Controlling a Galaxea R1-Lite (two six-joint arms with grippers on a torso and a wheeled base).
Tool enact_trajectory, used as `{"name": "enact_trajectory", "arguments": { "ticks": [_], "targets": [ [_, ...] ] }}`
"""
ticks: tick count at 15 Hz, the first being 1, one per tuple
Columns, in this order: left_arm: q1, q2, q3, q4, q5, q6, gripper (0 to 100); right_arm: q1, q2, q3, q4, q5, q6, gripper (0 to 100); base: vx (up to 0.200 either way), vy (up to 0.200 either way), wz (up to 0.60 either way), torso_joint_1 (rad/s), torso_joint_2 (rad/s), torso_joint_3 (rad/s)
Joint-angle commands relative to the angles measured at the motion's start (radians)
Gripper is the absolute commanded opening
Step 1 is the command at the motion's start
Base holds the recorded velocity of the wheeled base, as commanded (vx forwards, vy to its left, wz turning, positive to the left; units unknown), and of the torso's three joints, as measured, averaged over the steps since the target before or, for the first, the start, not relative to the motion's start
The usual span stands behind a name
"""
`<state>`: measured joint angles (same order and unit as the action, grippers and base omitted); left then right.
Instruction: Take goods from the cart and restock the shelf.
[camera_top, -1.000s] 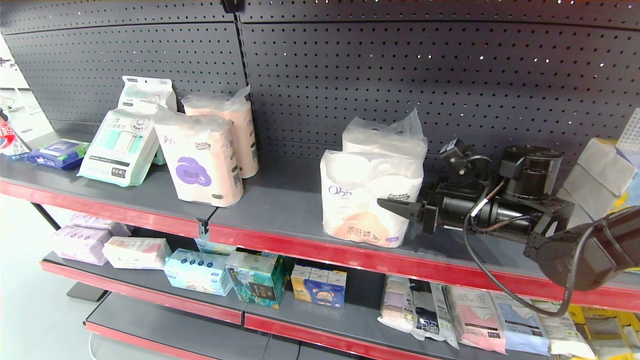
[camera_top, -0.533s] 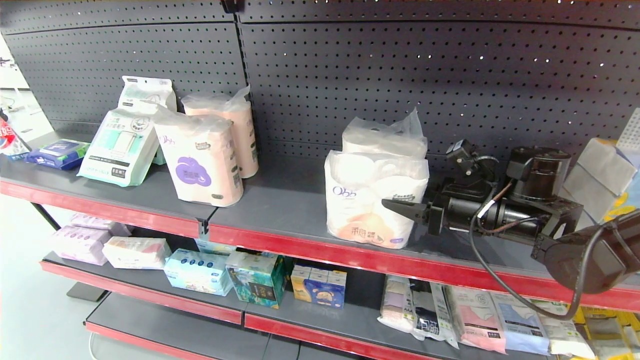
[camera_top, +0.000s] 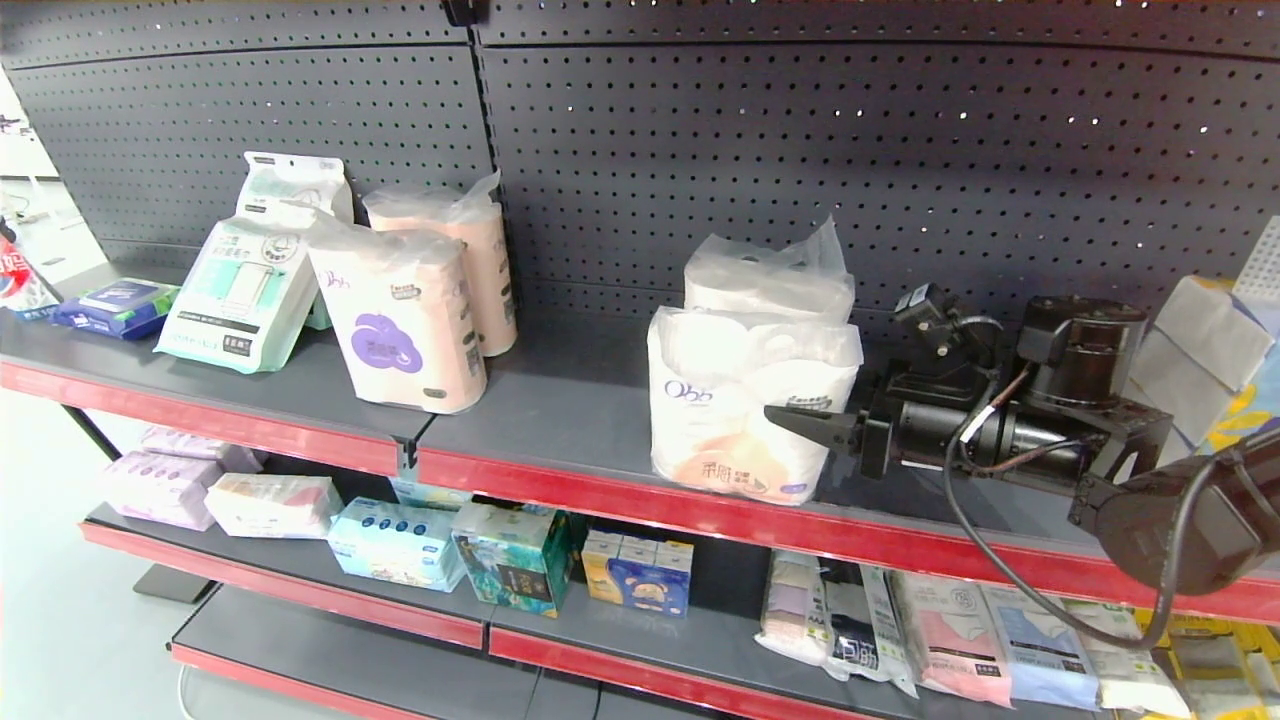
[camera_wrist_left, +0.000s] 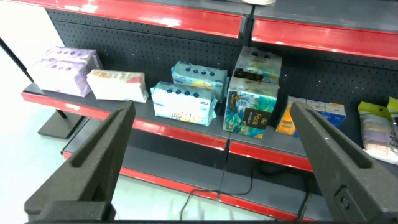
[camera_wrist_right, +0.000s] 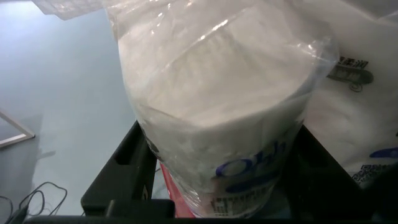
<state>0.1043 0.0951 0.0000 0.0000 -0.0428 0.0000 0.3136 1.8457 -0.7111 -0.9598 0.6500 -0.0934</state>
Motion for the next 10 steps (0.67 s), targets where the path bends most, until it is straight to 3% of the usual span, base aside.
{"name": "enact_trajectory", "arguments": {
  "ticks": [1,10],
  "targets": [
    [0.0,0.002,0.0,0.0,0.0,0.0,100,-0.002,-0.003,-0.001,0.0,0.002,0.001,0,0.0,0.0,0.0,0.0,0.0,0.0],
    [0.002,0.002,0.0,0.0,0.0,0.0,100,-0.004,0.0,0.002,0.0,0.002,-0.003,0,0.0,0.0,0.0,0.0,0.0,0.0]
  ]
}}
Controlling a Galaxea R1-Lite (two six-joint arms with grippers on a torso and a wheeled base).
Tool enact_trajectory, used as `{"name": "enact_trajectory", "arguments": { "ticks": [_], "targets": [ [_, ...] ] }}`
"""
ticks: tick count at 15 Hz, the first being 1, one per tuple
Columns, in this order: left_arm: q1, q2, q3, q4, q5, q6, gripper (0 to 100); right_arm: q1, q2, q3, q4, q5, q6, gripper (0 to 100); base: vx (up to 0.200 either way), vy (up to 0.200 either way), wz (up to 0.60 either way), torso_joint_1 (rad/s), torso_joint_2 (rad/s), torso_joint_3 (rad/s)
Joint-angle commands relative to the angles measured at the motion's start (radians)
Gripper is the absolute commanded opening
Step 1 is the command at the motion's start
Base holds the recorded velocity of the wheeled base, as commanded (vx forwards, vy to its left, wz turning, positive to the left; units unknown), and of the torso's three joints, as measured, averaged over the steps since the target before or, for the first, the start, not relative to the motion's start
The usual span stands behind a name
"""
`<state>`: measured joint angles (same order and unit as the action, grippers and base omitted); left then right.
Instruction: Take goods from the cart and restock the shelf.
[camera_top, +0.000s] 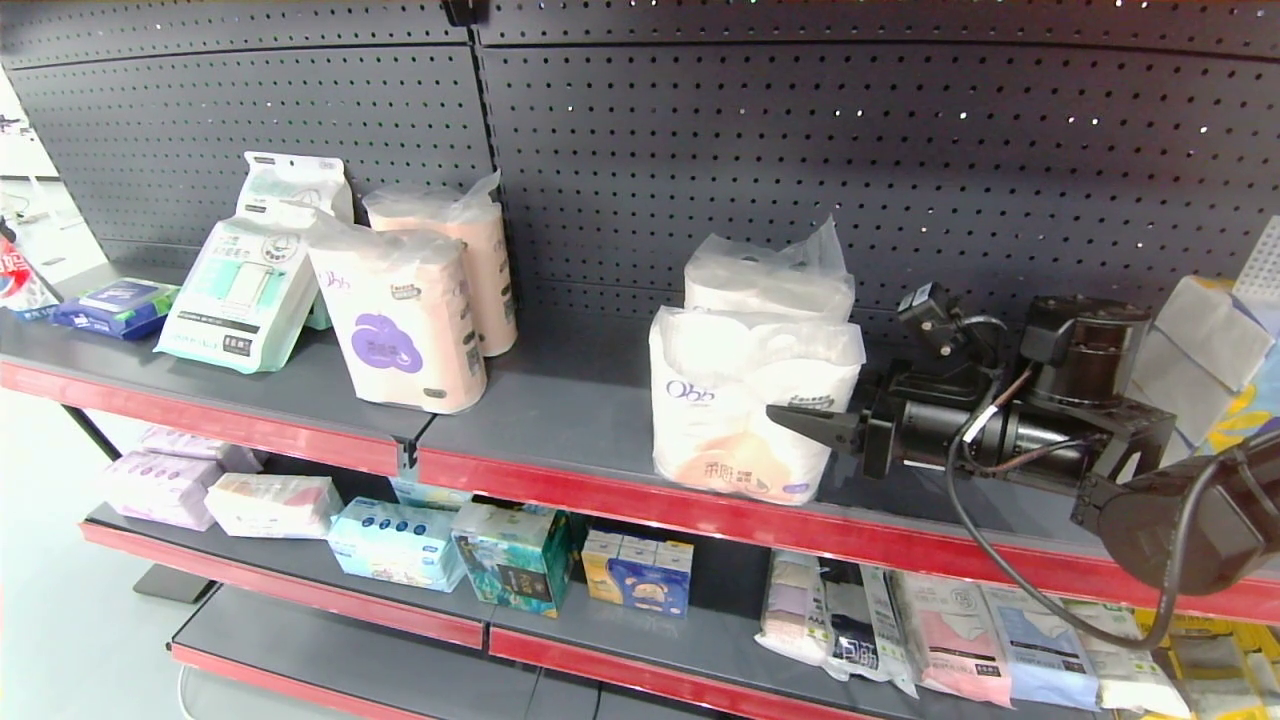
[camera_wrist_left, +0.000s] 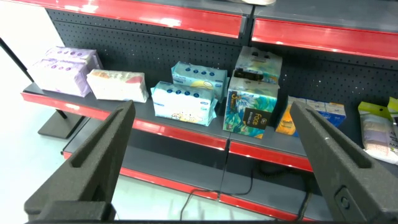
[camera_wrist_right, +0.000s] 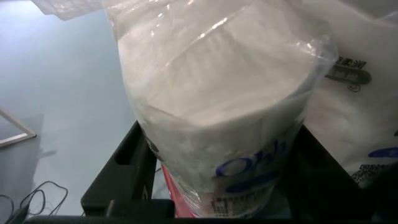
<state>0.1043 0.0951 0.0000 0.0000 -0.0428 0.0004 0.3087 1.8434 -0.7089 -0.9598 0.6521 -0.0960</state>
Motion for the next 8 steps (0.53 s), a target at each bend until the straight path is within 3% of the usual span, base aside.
{"name": "enact_trajectory", "arguments": {
  "ticks": [1,6,7,8],
  "targets": [
    [0.0,0.002,0.0,0.0,0.0,0.0,100,0.0,0.002,0.005,0.0,0.0,-0.001,0,0.0,0.0,0.0,0.0,0.0,0.0],
    [0.002,0.002,0.0,0.0,0.0,0.0,100,0.004,0.002,0.022,0.0,-0.002,-0.005,0,0.0,0.0,0.0,0.0,0.0,0.0],
    [0.0,0.002,0.0,0.0,0.0,0.0,100,0.004,0.002,0.022,0.0,-0.002,-0.004,100,0.0,0.0,0.0,0.0,0.0,0.0],
    [0.0,0.002,0.0,0.0,0.0,0.0,100,0.003,0.002,0.02,0.0,-0.002,-0.001,100,0.0,0.0,0.0,0.0,0.0,0.0]
  ]
}}
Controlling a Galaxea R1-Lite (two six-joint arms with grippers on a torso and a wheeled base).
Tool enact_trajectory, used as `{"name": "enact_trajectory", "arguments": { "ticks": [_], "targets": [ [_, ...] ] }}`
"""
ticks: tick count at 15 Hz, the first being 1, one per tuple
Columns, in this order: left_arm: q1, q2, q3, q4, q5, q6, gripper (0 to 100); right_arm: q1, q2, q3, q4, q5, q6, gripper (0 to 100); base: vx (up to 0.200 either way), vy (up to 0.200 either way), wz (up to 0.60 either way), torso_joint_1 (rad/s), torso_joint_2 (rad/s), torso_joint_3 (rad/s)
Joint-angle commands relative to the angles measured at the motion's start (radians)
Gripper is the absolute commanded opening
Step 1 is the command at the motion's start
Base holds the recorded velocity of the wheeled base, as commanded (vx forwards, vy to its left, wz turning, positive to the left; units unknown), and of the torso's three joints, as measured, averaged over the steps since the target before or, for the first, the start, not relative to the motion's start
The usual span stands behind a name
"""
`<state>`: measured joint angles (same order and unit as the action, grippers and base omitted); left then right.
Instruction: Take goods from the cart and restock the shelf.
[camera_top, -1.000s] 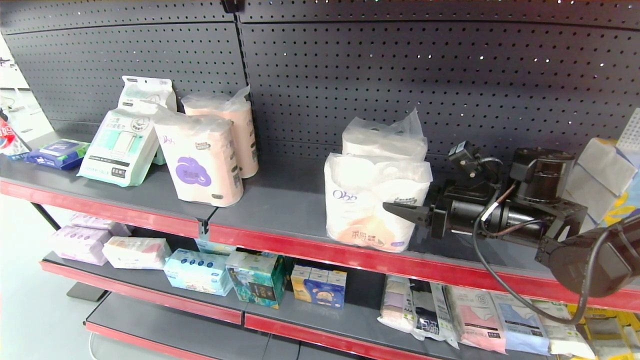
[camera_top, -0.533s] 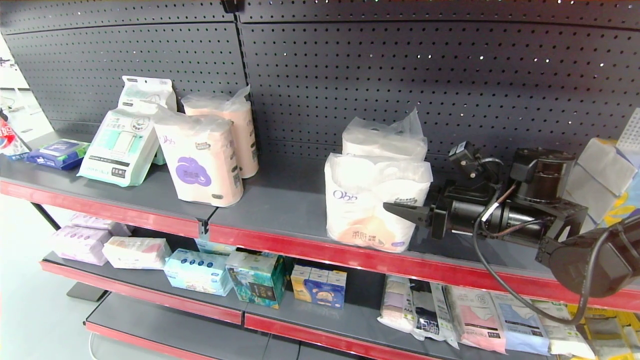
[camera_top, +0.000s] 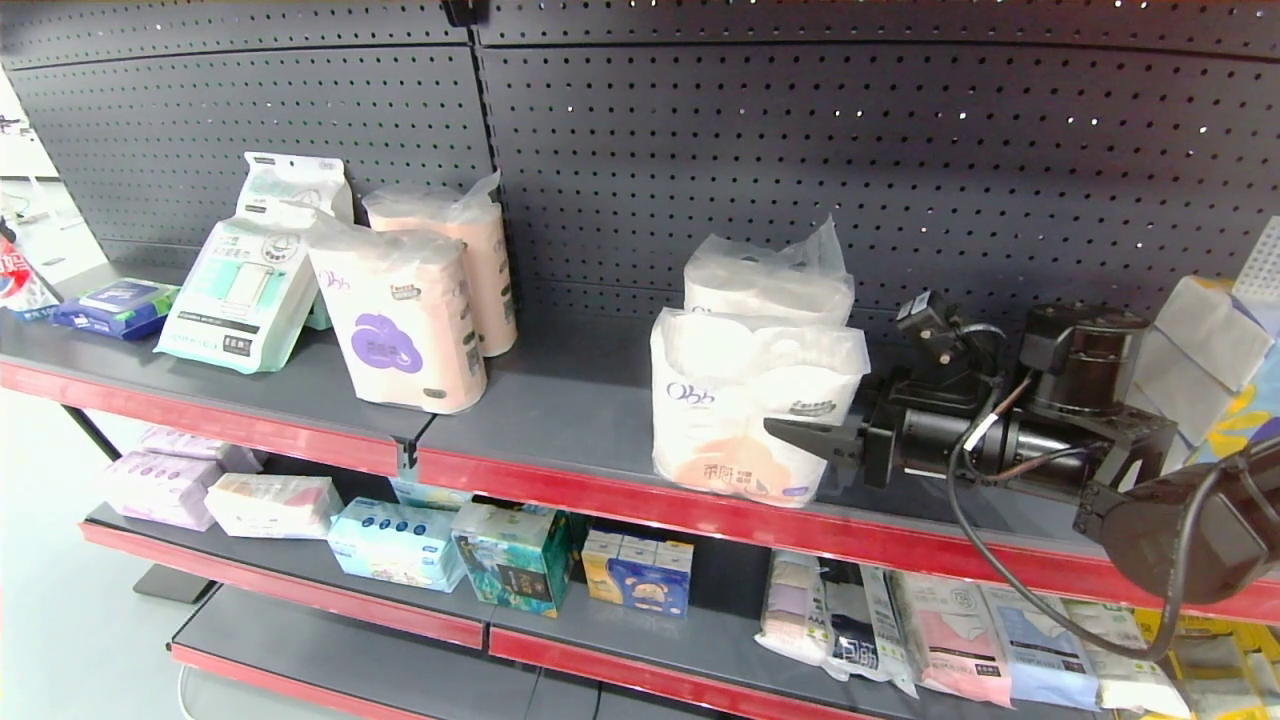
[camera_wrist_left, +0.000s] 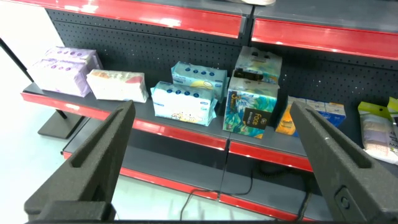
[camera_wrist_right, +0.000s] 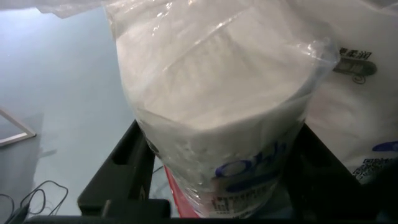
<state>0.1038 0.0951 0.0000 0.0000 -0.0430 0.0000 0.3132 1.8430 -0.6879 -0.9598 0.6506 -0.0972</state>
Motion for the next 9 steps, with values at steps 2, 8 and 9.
{"name": "enact_trajectory", "arguments": {
  "ticks": [2,8,9],
  "targets": [
    [0.0,0.002,0.0,0.0,0.0,0.0,100,-0.002,-0.002,-0.001,0.0,0.001,0.001,100,0.0,0.0,0.0,0.0,0.0,0.0],
    [0.0,0.002,0.0,0.0,0.0,0.0,100,0.0,-0.013,-0.001,0.0,0.0,0.004,100,0.0,0.0,0.0,0.0,0.0,0.0],
    [0.002,0.002,0.0,0.0,0.0,0.0,100,0.001,-0.011,0.001,0.0,-0.003,0.005,100,0.0,0.0,0.0,0.0,0.0,0.0]
  ]
}}
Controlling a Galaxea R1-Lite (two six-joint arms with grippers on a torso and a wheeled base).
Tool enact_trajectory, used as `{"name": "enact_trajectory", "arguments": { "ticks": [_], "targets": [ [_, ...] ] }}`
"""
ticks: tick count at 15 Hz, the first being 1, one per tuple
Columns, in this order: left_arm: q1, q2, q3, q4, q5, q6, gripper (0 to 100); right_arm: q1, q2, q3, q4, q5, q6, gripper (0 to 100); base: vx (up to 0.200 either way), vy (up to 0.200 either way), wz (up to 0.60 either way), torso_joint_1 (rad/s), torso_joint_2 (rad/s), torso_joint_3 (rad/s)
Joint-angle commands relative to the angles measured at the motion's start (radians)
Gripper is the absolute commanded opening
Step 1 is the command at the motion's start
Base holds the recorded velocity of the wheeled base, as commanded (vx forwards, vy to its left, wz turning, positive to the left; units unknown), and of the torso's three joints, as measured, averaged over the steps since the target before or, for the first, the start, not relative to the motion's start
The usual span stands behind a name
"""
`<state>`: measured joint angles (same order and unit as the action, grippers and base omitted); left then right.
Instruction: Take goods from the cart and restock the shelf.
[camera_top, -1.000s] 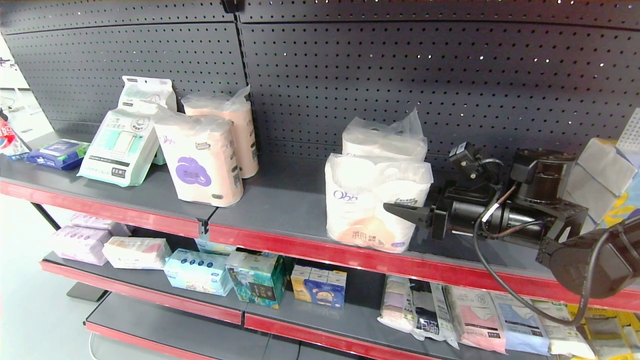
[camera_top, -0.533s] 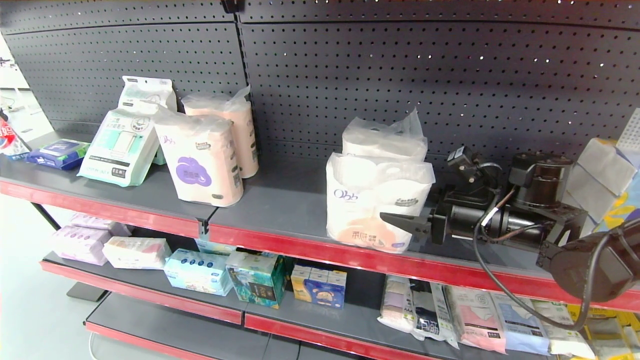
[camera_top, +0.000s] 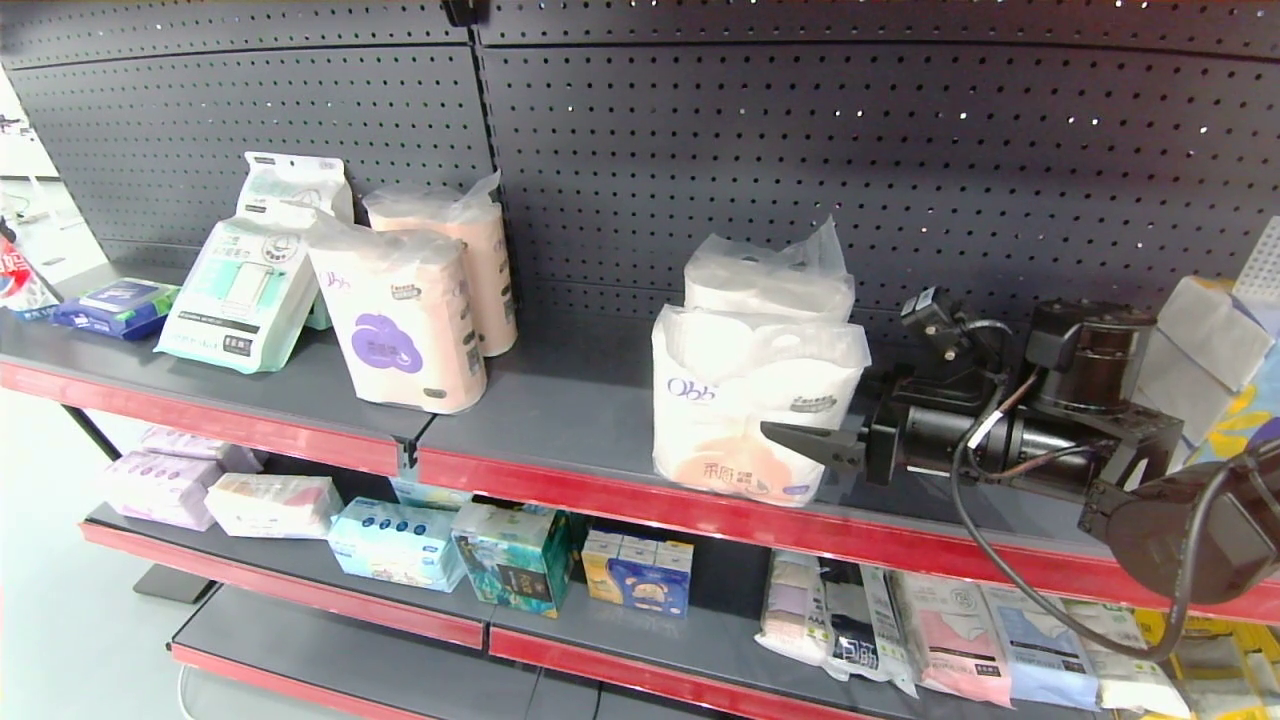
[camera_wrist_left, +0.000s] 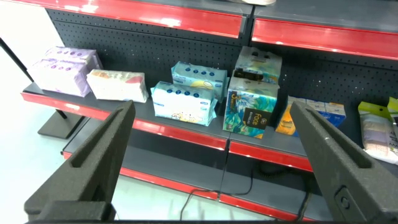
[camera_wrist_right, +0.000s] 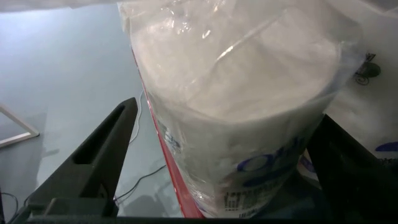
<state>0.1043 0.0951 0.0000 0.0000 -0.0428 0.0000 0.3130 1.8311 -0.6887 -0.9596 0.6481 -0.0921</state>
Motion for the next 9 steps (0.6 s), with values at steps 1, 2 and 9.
{"name": "enact_trajectory", "arguments": {
  "ticks": [1,2,9],
  "targets": [
    [0.0,0.002,0.0,0.0,0.0,0.0,100,0.0,0.001,0.002,-0.001,-0.001,0.0,100,0.0,0.0,0.0,0.0,0.0,0.0],
    [0.0,0.002,0.0,0.0,0.0,0.0,100,0.0,0.001,0.002,-0.001,-0.001,0.0,100,0.0,0.0,0.0,0.0,0.0,0.0],
    [0.0,0.002,0.0,0.0,0.0,0.0,100,0.0,0.004,0.003,-0.001,-0.002,0.0,0,0.0,0.0,0.0,0.0,0.0,0.0]
  ]
}}
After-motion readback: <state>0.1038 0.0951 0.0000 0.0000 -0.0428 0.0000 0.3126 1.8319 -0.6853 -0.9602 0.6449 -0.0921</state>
